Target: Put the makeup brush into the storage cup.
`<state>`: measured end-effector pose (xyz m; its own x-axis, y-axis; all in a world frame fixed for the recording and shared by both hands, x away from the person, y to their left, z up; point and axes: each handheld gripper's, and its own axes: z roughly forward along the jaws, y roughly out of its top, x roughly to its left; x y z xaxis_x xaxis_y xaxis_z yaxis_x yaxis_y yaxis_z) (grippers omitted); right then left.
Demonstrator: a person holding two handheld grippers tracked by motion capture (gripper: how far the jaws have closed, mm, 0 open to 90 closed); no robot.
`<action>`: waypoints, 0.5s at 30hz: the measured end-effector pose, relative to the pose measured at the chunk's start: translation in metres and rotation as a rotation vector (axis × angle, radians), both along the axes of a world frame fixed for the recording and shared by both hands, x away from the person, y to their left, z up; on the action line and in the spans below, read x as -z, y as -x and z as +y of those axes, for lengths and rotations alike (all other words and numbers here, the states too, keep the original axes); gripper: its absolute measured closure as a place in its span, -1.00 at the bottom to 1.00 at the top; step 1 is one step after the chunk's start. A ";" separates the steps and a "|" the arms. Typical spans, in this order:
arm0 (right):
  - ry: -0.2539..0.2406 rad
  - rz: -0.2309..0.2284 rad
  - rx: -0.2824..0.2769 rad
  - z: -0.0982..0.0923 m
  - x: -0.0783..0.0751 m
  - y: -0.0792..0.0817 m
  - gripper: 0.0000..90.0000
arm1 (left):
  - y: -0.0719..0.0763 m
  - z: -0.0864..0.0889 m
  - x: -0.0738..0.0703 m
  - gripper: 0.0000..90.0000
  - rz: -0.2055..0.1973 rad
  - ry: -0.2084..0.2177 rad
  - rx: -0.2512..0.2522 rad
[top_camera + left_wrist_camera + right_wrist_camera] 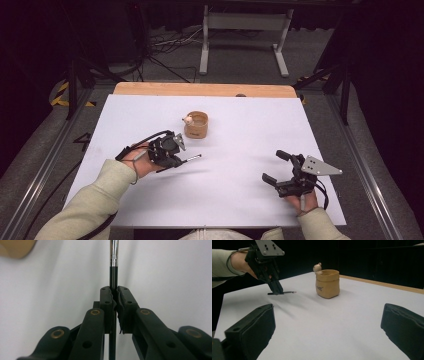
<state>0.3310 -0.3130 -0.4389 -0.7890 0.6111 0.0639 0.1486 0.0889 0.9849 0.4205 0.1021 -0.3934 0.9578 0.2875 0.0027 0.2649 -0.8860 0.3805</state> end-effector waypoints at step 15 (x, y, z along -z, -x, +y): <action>0.002 -0.007 0.001 0.000 0.000 0.000 -1.00 | 0.004 0.000 -0.013 0.85 -0.055 0.199 0.010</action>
